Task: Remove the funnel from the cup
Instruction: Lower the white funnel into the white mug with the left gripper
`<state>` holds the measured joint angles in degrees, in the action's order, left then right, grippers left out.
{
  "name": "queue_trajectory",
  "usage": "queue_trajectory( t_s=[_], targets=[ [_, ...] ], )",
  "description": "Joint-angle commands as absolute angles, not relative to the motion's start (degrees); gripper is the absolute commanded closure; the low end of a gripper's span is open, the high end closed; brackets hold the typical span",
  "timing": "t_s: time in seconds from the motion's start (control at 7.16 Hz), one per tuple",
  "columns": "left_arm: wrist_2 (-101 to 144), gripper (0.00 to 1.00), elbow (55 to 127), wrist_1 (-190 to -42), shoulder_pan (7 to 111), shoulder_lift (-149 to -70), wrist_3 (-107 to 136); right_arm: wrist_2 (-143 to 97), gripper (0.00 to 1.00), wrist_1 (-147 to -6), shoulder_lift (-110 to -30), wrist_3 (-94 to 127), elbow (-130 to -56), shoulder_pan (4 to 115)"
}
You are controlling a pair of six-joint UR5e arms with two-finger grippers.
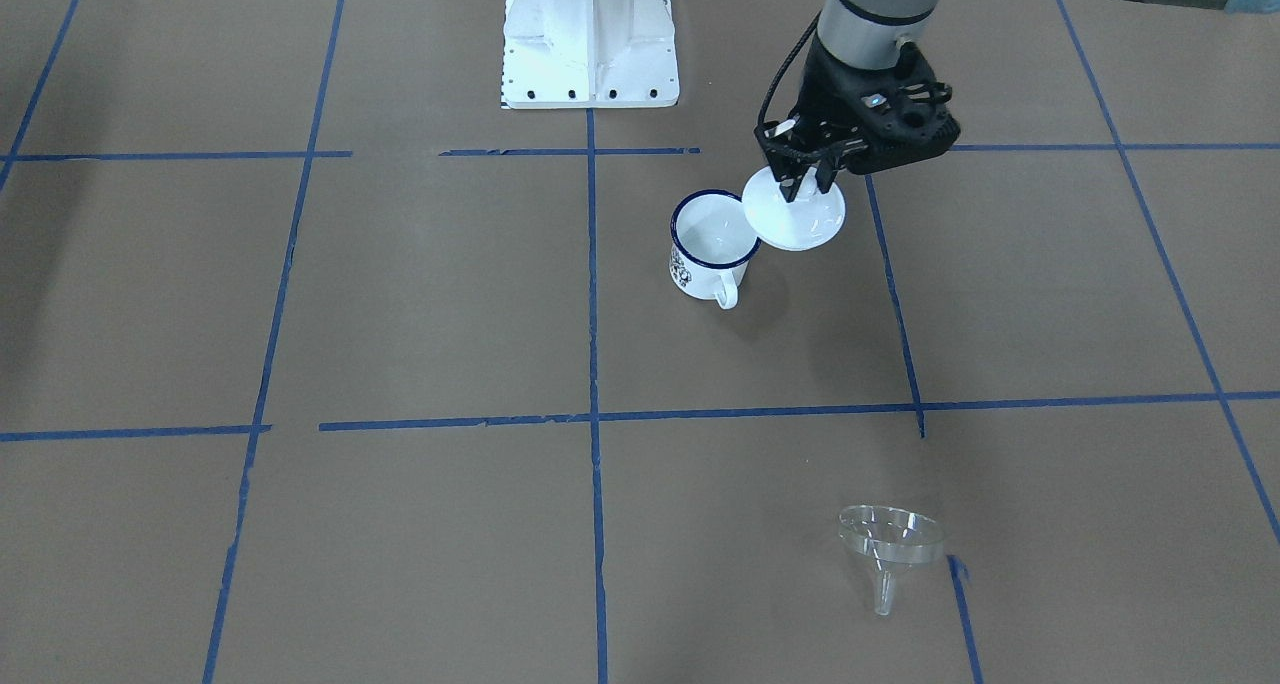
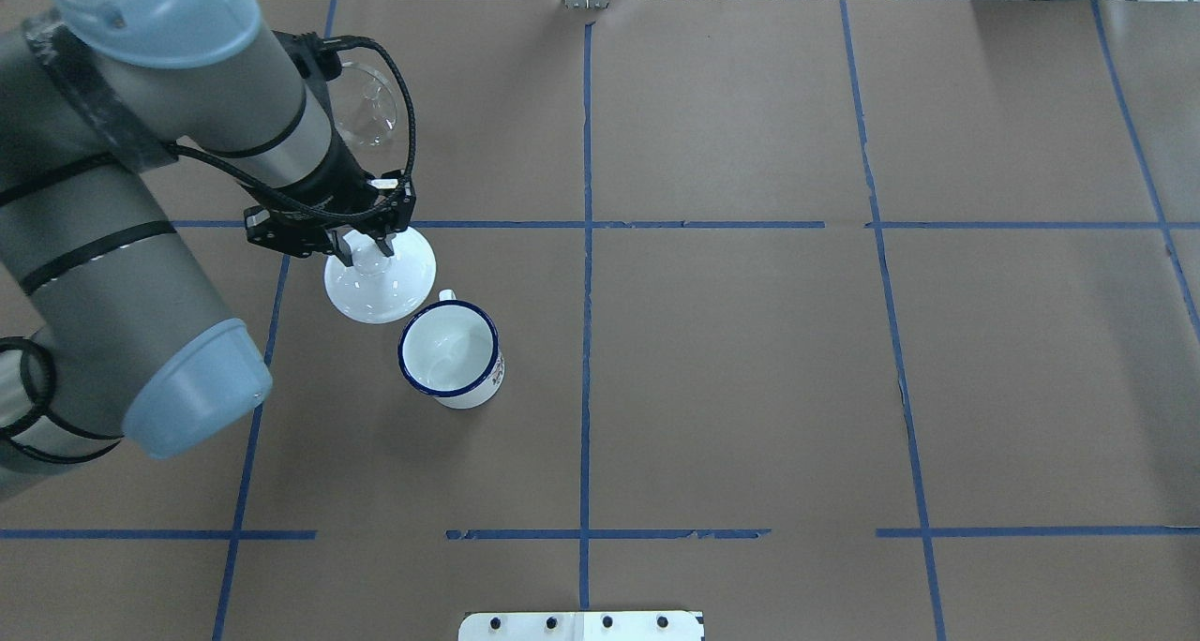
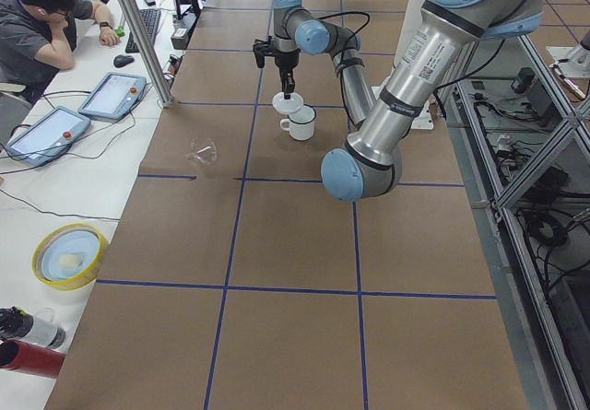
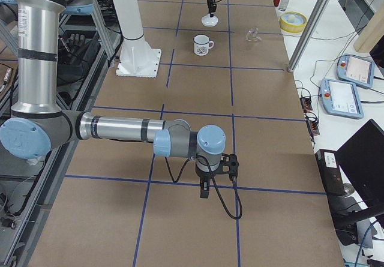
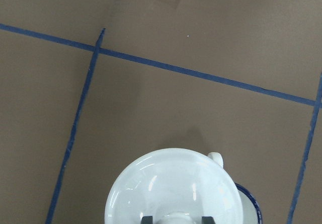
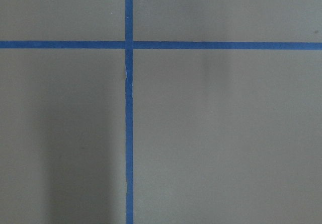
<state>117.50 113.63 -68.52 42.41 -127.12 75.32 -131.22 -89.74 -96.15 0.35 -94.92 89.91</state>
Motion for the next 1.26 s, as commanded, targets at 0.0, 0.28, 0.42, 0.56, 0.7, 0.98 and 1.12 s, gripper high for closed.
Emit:
queue_trajectory(
  t_s=[0.0,0.28,0.42,0.56,0.7,0.98,1.12],
  targets=[
    [117.16,1.0,107.77,-74.51,38.86,-127.53,79.88,-131.22,0.0,-89.74,-96.15,0.35,-94.92,89.91],
    [117.07,1.0,107.75,-74.62,36.83,-127.35,81.29,-131.22,0.0,-89.74,-96.15,0.35,-94.92,89.91],
    [117.07,1.0,107.67,-74.62,36.22,-127.27,81.56,-131.22,0.0,-89.74,-96.15,0.35,-94.92,89.91],
    [117.07,1.0,107.75,-74.62,36.12,-127.0,81.56,-131.22,0.0,-89.74,-96.15,0.35,-94.92,89.91],
    [117.07,1.0,107.75,-74.62,35.78,-126.91,81.56,-131.22,0.0,-89.74,-96.15,0.35,-94.92,89.91],
    [117.16,1.0,107.84,-74.71,35.77,-126.48,81.56,-131.22,0.0,-89.74,-96.15,0.35,-94.92,89.91],
    [117.16,1.0,107.84,-74.71,35.77,-126.39,81.48,-131.22,0.0,-89.74,-96.15,0.35,-94.92,89.91]
  ],
)
